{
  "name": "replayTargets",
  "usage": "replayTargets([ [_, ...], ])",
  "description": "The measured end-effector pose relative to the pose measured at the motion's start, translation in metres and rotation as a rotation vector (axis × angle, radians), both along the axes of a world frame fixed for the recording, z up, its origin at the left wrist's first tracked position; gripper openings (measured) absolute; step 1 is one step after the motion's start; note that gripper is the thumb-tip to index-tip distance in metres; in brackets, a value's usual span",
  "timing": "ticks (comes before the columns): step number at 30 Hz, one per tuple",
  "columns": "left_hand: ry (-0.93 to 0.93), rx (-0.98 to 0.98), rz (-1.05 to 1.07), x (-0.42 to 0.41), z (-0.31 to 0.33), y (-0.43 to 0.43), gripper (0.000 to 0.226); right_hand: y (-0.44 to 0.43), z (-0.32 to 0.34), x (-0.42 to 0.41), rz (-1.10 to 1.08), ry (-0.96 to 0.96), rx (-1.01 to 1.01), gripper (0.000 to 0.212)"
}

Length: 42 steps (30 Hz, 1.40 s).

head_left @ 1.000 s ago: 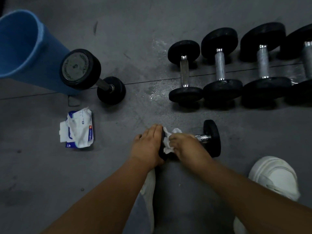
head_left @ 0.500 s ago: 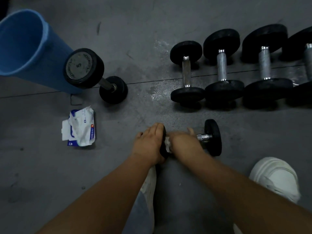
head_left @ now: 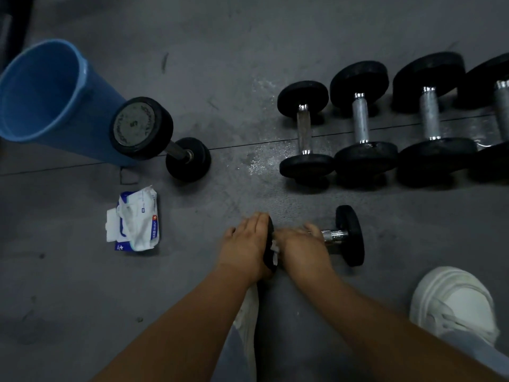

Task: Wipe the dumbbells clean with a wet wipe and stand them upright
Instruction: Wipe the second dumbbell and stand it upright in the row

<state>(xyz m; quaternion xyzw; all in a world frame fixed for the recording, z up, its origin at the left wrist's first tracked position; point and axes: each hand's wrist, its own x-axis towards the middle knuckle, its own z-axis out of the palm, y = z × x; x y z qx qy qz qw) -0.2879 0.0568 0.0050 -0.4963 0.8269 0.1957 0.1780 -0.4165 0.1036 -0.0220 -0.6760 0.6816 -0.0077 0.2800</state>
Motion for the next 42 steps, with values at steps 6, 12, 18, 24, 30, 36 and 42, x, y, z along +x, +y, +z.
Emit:
replayTargets([
  [6,-0.013,0.033,-0.014,-0.001,0.003,-0.001,0.114,-0.013,0.003,-0.002,0.065,0.096,0.088,0.021],
  [12,-0.033,0.014,-0.038,-0.002,0.001,-0.006,0.113,-0.025,0.017,-0.009,0.092,0.119,0.207,0.009],
  [18,-0.025,0.014,-0.032,0.000,-0.001,-0.004,0.116,-0.025,0.023,-0.009,0.116,0.093,0.155,0.005],
  [24,-0.019,0.024,-0.019,-0.001,0.000,-0.003,0.114,-0.031,0.026,-0.013,0.140,0.062,0.240,0.013],
  [30,-0.021,0.020,-0.025,-0.003,0.003,-0.008,0.112,0.027,0.034,0.019,-1.076,-0.906,0.033,0.012],
  [36,-0.006,0.025,-0.001,0.000,0.000,-0.001,0.115,-0.004,0.010,0.015,-1.832,-1.460,0.577,0.021],
  [42,-0.020,0.031,-0.004,-0.001,0.001,-0.006,0.116,-0.001,0.025,0.024,-1.750,-1.520,0.644,0.017],
])
